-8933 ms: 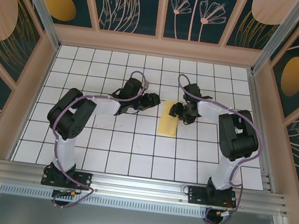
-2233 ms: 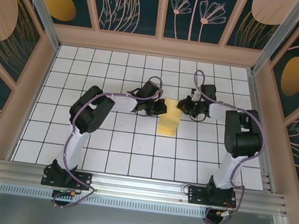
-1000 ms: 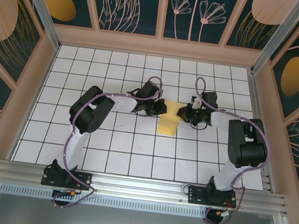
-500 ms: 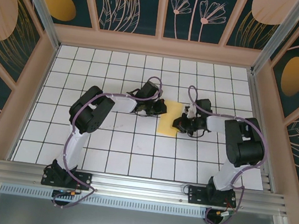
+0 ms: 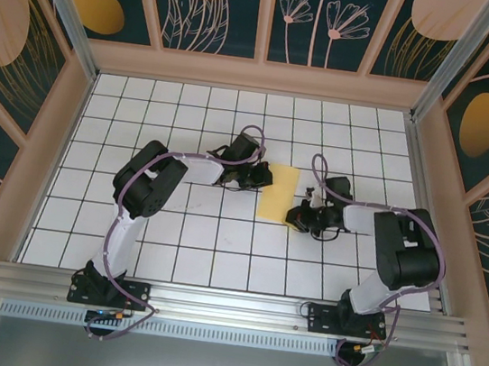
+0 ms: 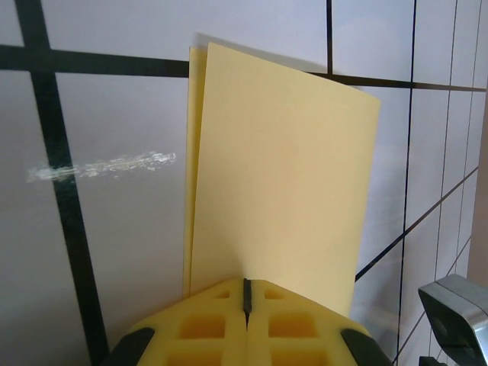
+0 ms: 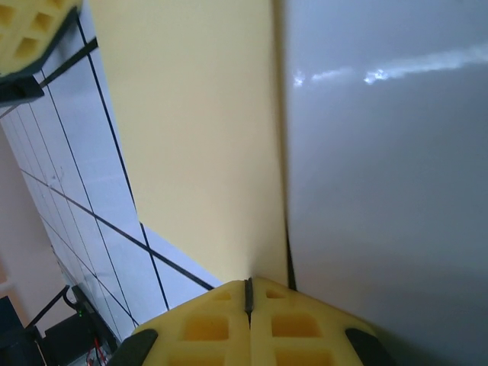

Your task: Fold a paper plane with a square sheet of paper (pick it up from the middle)

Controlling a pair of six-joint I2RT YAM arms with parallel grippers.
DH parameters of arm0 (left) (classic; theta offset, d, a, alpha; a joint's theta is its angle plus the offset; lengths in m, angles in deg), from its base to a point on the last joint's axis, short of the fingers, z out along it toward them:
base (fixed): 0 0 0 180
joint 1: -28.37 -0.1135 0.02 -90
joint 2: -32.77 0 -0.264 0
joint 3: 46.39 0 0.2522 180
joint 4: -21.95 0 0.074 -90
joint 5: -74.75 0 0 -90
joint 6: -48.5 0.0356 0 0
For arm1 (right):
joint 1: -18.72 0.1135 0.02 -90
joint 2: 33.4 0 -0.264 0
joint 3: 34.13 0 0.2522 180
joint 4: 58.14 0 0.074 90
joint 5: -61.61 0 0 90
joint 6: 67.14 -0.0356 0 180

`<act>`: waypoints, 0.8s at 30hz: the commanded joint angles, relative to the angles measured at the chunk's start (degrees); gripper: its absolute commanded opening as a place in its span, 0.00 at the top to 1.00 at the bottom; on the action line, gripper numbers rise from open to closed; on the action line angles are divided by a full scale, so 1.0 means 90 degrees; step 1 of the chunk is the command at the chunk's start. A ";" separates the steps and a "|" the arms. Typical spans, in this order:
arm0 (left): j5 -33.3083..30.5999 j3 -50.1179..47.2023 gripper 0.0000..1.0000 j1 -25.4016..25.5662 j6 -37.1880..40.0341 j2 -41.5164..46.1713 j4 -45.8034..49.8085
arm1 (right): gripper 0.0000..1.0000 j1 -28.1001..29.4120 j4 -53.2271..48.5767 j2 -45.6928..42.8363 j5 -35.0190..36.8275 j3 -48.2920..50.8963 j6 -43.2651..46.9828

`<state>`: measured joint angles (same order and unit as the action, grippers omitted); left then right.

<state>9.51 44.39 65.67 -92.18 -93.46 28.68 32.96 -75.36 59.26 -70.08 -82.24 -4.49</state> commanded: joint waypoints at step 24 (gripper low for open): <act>-0.0866 -0.0461 1.00 -0.0005 0.0033 -0.0610 0.1475 | 1.00 0.0005 -0.0200 0.1114 -0.0019 -0.1017 0.0272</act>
<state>8.74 44.26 65.87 -92.20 -93.27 28.64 32.70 -73.46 70.80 -70.17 -95.09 -4.34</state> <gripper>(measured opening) 0.068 0.055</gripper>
